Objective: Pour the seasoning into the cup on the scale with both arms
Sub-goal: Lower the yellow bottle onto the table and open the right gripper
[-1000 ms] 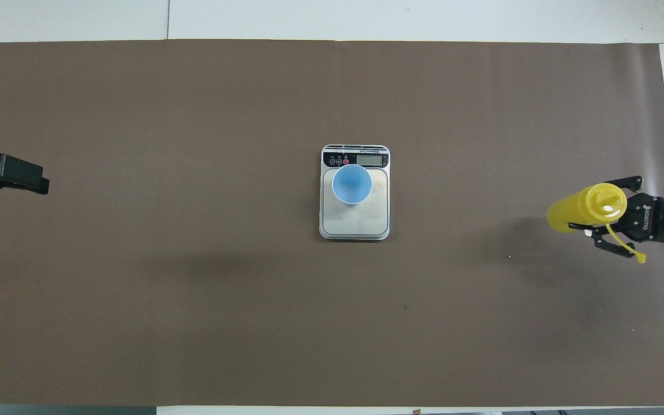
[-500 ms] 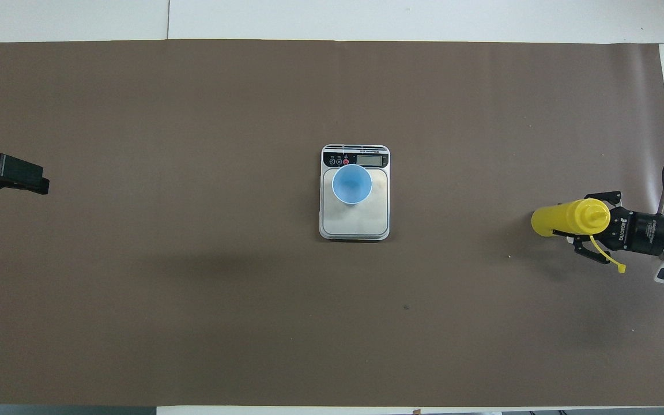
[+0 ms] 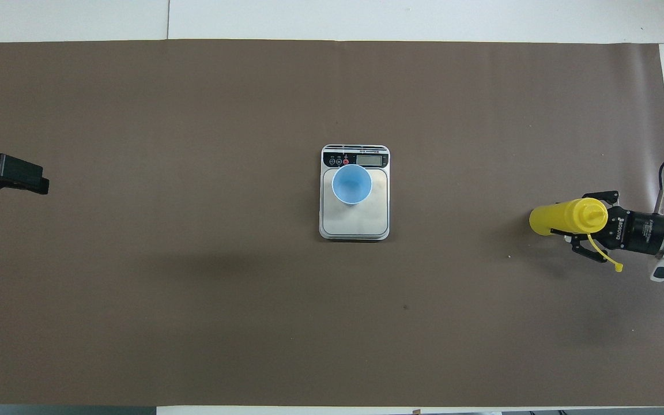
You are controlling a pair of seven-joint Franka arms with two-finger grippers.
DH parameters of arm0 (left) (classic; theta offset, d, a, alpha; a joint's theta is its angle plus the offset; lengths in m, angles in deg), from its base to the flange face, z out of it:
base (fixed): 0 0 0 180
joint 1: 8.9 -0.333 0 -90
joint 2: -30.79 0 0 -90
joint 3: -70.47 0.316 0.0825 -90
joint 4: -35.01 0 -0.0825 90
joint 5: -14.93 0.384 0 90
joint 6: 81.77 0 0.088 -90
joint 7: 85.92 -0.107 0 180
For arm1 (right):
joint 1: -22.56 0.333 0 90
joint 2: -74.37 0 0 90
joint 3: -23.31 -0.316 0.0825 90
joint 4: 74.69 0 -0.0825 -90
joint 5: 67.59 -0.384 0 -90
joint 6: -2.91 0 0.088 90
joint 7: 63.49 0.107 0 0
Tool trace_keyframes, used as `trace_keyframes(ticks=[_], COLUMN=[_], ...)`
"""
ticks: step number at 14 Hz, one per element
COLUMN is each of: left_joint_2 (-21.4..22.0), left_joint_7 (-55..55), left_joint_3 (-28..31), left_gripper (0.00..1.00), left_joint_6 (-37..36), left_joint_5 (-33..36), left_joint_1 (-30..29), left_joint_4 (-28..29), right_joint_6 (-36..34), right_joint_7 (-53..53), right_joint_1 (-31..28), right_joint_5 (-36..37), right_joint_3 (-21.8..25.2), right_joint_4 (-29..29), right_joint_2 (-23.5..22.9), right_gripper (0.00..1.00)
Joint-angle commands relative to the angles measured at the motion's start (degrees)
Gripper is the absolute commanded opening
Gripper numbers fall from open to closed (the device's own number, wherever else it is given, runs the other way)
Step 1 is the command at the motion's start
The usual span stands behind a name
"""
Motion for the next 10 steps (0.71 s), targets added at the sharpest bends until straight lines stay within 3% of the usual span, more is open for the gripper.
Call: trace_keyframes(ticks=[1,6,8,10], left_joint_2=[0.8,0.8,0.8,0.8], left_joint_7=[-0.8,-0.8,-0.8,-0.8], left_joint_3=[-0.3,-0.3,-0.3,-0.3], left_gripper=[1.00,1.00,1.00,1.00], left_joint_6=[-0.4,-0.5,-0.4,-0.4], left_joint_5=[-0.5,-0.5,-0.5,-0.5], left_joint_1=[-0.7,-0.6,-0.6,-0.6], left_joint_4=[0.7,0.7,0.7,0.7], right_joint_6=[-1.0,-0.7,-0.7,-0.6], right_joint_7=[-1.5,-1.5,-1.4,-1.5], right_joint_1=[-1.7,-2.5,-2.7,-2.9], right_joint_5=[-1.4,-3.6,-3.6,-3.6], right_joint_3=[-0.7,-0.6,-0.6,-0.6], right_joint_4=[-0.6,0.9,0.9,0.9], right_joint_2=[-0.1,-0.1,-0.1,-0.1], right_gripper=[0.00,0.00,0.28,0.89])
